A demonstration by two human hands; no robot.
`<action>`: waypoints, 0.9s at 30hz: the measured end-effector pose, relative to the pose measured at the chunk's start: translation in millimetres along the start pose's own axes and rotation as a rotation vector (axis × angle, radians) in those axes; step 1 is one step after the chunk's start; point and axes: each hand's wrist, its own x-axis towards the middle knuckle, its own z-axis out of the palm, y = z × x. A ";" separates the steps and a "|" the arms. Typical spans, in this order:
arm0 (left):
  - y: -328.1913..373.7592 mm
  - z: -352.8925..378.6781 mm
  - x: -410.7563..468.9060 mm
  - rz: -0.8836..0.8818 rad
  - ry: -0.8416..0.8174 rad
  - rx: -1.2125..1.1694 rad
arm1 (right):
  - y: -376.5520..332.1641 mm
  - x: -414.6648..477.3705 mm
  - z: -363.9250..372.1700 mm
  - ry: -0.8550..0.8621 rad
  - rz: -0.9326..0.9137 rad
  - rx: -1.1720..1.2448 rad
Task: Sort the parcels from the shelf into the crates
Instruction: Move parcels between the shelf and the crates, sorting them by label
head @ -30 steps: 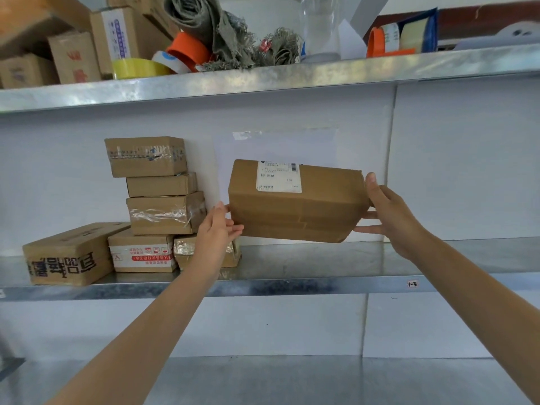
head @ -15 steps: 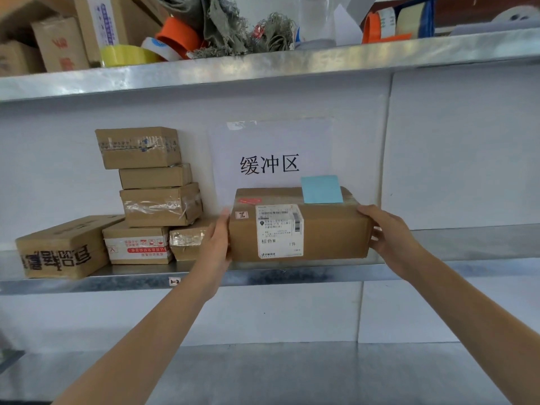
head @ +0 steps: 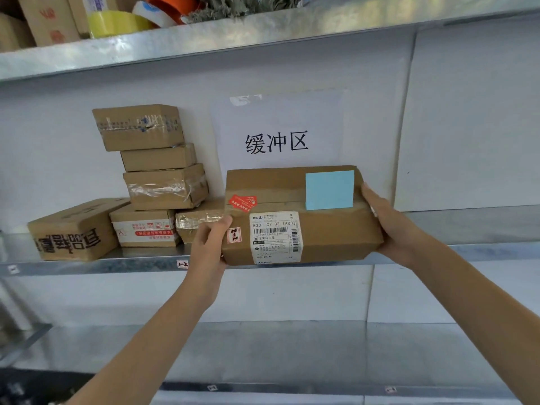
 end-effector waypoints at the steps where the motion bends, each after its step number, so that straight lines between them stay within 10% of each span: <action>1: -0.4 -2.6 -1.0 0.005 -0.001 -0.002 | -1.2 -1.1 3.4 0.011 0.006 -0.017; 27: 15.9 -197.4 -125.8 -0.143 0.284 0.028 | 104.3 -84.6 149.2 -0.402 0.148 -0.104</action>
